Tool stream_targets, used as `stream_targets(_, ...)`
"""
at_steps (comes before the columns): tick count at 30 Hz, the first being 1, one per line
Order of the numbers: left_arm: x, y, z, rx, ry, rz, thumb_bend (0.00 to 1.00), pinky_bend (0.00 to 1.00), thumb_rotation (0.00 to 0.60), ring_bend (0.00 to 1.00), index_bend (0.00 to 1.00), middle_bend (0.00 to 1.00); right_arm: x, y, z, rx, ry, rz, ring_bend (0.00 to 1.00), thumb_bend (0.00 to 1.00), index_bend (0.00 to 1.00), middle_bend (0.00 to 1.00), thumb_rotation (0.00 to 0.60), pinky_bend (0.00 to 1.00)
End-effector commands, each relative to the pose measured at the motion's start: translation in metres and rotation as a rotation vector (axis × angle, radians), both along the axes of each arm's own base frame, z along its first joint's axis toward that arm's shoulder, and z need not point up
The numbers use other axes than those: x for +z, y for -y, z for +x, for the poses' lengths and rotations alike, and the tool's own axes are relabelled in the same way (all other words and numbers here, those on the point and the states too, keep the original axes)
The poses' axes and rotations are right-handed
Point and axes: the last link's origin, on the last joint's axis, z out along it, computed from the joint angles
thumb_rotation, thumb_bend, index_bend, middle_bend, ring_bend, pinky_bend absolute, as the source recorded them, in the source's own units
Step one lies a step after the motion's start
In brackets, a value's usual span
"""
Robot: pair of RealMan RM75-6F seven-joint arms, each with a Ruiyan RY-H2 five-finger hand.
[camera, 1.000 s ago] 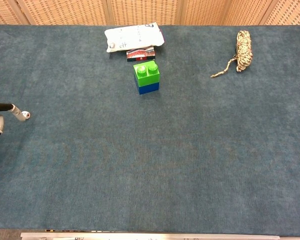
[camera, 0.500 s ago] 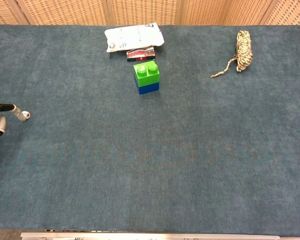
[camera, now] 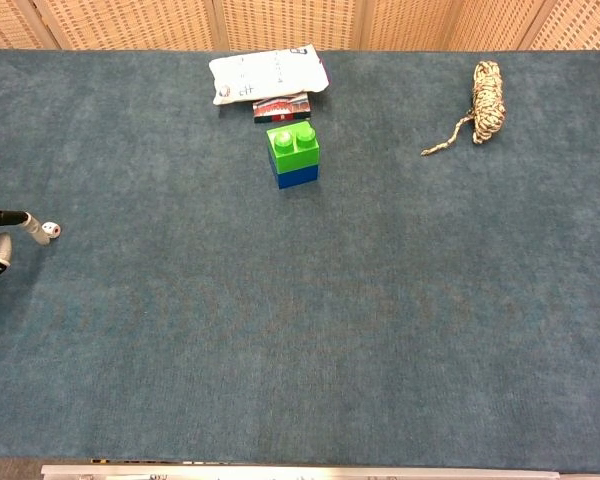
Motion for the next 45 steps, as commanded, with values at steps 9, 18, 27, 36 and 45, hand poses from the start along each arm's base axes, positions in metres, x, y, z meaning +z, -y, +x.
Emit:
stream_targets(9,-0.002,-0.003,-0.004,0.014,0.0,-0.01,0.85,0.95,0.6,1.0,0.33,1.0,-0.002,0.001,-0.001,-0.004,-0.003,0.011,0.09,0.09,0.2,0.2,0.6,0.28)
stream_targets(18,-0.004,-0.007,-0.003,0.009,0.007,-0.012,0.85,0.95,0.6,1.0,0.33,1.0,-0.003,0.002,-0.001,-0.006,-0.005,0.013,0.09,0.09,0.2,0.2,0.6,0.28)
stream_targets(27,-0.005,-0.011,-0.004,0.014,-0.001,-0.012,0.85,0.95,0.6,1.0,0.33,1.0,-0.004,0.002,-0.002,-0.009,-0.006,0.017,0.09,0.09,0.2,0.2,0.6,0.28)
stream_targets(36,-0.005,-0.012,-0.007,0.021,-0.005,-0.004,0.85,0.95,0.6,1.0,0.32,1.0,-0.005,0.002,-0.002,-0.01,-0.007,0.022,0.09,0.09,0.2,0.2,0.6,0.28)
stream_targets(45,-0.005,-0.016,-0.004,0.009,-0.006,0.01,0.85,0.95,0.6,1.0,0.32,1.0,-0.007,0.003,-0.002,-0.013,-0.011,0.03,0.09,0.09,0.2,0.2,0.6,0.28)
